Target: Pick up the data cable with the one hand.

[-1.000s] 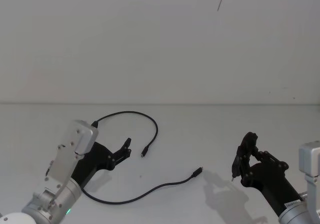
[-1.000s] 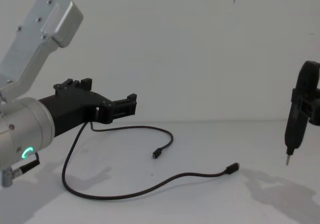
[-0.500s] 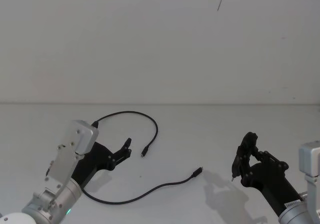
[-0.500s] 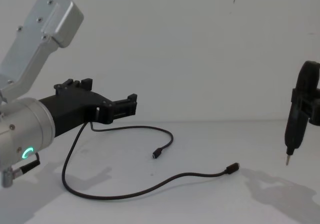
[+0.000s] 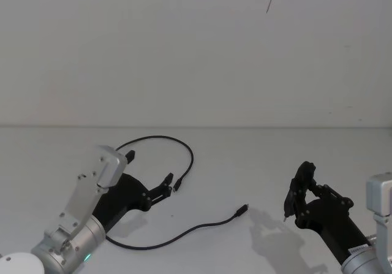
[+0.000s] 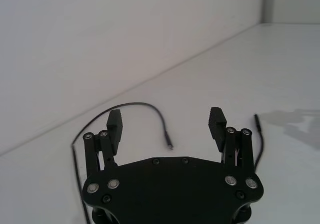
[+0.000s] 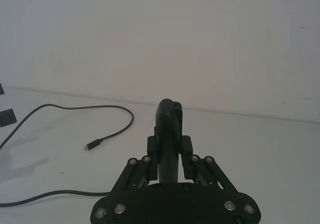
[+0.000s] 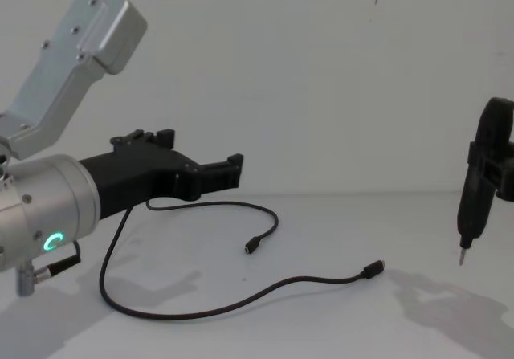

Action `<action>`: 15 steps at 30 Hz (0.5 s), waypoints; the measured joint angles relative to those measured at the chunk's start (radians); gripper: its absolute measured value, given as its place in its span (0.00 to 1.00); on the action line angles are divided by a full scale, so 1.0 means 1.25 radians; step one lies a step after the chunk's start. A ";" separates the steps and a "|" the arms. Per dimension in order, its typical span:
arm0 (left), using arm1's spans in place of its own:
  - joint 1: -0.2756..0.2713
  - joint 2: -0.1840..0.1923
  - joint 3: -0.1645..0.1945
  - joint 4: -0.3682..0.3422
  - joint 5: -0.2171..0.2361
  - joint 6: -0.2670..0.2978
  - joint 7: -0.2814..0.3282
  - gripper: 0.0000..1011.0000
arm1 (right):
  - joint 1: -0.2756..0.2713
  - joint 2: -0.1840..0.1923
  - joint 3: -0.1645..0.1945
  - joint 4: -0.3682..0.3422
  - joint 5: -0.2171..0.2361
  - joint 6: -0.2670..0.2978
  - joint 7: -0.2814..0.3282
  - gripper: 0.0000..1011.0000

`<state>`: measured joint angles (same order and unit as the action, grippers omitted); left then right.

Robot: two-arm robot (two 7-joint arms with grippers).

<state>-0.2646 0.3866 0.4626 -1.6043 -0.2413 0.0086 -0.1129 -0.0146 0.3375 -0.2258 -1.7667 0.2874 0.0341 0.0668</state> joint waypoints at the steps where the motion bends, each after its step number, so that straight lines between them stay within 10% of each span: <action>1: -0.004 0.001 0.001 0.003 -0.007 -0.001 -0.016 0.99 | 0.000 0.000 0.000 0.000 0.000 0.000 0.000 0.27; 15: -0.041 0.016 0.017 0.025 -0.071 0.003 -0.171 0.99 | 0.000 0.000 0.000 0.000 0.000 0.000 0.000 0.27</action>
<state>-0.3155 0.4064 0.4836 -1.5728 -0.3296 0.0124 -0.3264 -0.0147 0.3374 -0.2258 -1.7668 0.2874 0.0340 0.0668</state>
